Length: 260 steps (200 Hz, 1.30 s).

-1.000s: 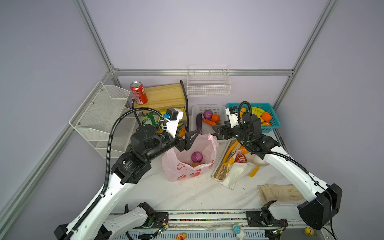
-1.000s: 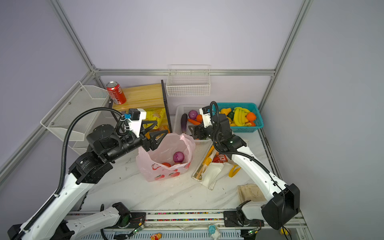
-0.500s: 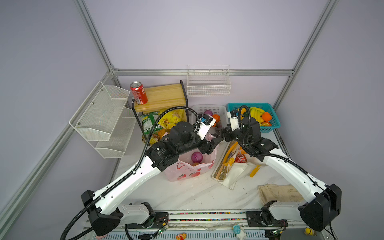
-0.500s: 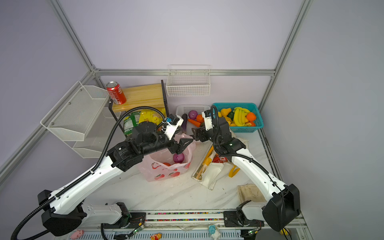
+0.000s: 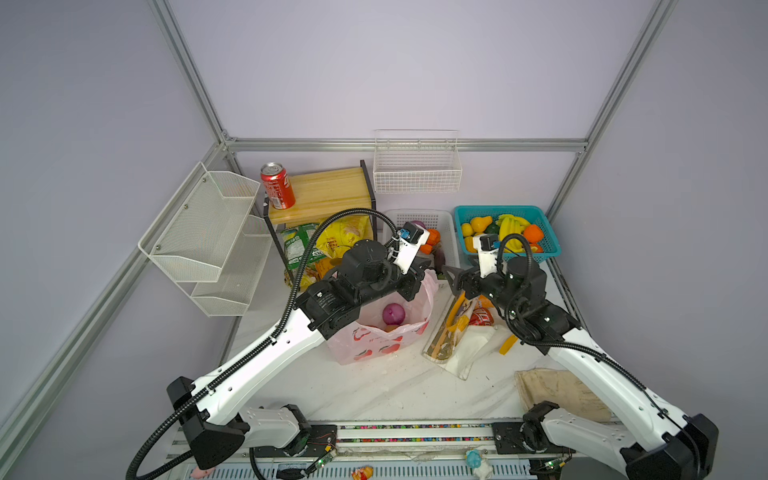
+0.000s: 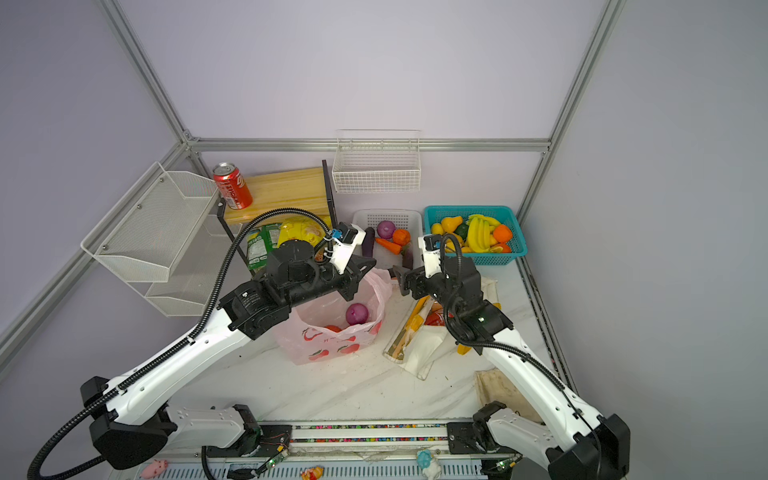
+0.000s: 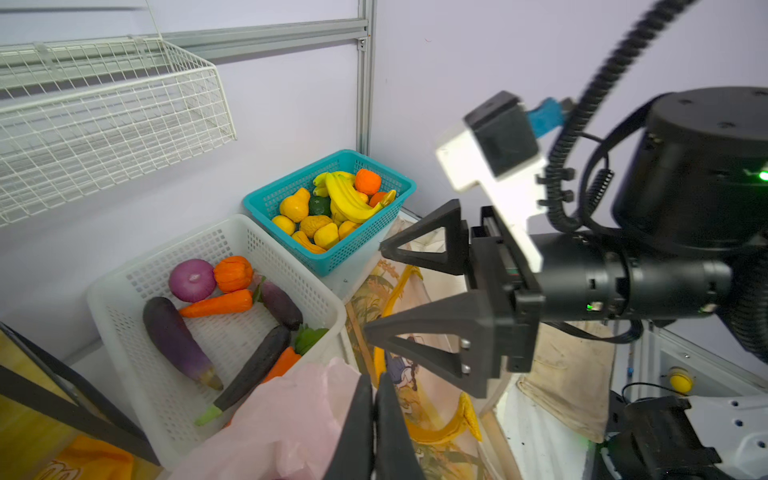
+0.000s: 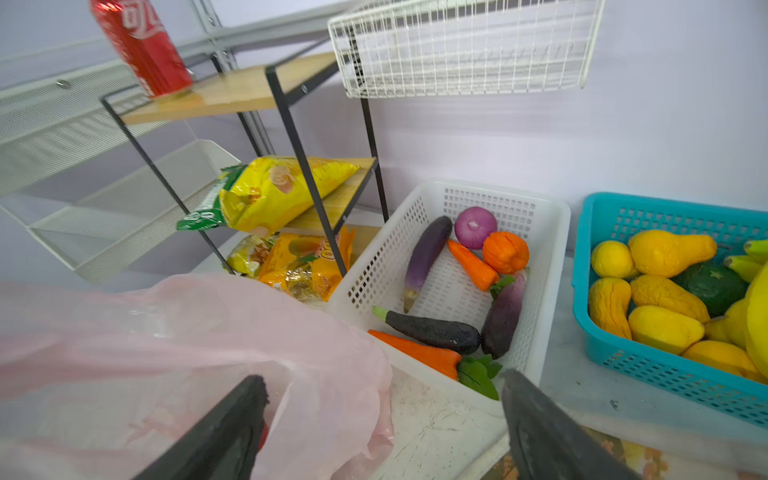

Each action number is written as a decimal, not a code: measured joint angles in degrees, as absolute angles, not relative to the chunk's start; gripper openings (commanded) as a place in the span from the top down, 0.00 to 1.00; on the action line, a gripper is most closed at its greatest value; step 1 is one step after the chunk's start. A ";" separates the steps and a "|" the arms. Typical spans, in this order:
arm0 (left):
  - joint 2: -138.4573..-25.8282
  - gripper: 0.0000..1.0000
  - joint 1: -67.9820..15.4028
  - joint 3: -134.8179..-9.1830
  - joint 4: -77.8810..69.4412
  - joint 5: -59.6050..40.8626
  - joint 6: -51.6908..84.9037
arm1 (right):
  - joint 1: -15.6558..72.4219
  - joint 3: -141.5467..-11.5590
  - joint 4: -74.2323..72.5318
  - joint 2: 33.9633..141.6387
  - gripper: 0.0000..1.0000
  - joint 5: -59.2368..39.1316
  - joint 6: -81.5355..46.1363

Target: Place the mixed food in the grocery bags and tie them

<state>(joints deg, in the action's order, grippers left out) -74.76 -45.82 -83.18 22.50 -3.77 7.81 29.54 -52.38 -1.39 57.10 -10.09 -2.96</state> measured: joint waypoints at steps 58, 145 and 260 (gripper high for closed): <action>-74.89 1.00 -40.75 -83.18 20.49 -10.33 18.79 | 36.62 -42.61 -17.58 52.14 0.03 -12.58 0.82; -75.31 1.00 -40.62 -83.18 20.43 -14.92 26.20 | 46.68 -43.46 -39.18 71.68 0.10 6.04 5.87; -75.55 1.00 -34.79 -83.00 18.17 -20.27 35.55 | 48.49 -42.37 -50.13 84.23 0.49 23.42 -3.18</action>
